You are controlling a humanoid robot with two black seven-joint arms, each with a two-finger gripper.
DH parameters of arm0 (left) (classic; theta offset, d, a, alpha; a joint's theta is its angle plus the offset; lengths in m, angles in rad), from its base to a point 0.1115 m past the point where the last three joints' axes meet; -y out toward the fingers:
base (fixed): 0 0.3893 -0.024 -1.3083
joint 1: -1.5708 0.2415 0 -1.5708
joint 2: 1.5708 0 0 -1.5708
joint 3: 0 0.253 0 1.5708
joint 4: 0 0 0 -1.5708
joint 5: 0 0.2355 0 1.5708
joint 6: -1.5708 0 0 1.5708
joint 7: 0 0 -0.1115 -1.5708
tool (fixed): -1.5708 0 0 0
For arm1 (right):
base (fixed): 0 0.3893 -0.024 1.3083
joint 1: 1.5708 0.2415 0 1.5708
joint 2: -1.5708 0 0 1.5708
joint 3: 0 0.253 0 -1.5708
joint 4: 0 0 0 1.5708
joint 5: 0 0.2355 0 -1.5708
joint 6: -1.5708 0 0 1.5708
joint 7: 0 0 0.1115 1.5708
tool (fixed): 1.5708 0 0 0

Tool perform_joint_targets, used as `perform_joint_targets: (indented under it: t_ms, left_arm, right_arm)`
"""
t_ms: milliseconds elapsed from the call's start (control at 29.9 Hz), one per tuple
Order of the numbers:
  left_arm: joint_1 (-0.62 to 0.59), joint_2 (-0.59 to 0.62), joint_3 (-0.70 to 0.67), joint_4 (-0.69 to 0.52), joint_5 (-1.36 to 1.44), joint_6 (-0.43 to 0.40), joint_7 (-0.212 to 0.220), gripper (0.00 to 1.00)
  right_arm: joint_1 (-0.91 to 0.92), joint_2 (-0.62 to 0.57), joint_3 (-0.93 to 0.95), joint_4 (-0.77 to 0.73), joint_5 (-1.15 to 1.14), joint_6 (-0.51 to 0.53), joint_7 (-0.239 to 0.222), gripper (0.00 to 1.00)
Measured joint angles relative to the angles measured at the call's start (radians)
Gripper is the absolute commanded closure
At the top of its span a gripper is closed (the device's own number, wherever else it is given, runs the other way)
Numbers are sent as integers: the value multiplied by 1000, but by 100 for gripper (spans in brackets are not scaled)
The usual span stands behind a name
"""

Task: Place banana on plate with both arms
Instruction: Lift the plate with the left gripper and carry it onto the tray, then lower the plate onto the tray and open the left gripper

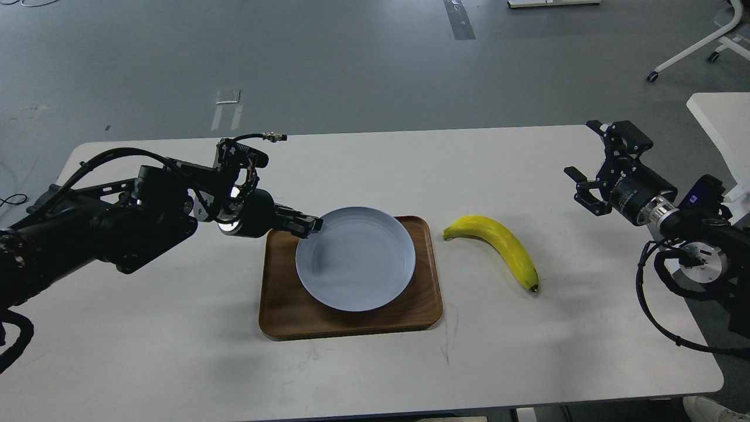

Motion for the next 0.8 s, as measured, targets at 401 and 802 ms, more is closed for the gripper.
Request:
perform_joint_targets:
  t_ms: [401, 802]
  left_arm:
    - [9, -55, 41, 85, -4, 12, 0, 100]
    - [10, -57, 41, 88, -20, 12, 0, 30]
  right_arm:
    - [-2, 0, 6, 0, 0, 0, 0, 0]
    - [-6, -3, 6, 0, 0, 0, 0, 0]
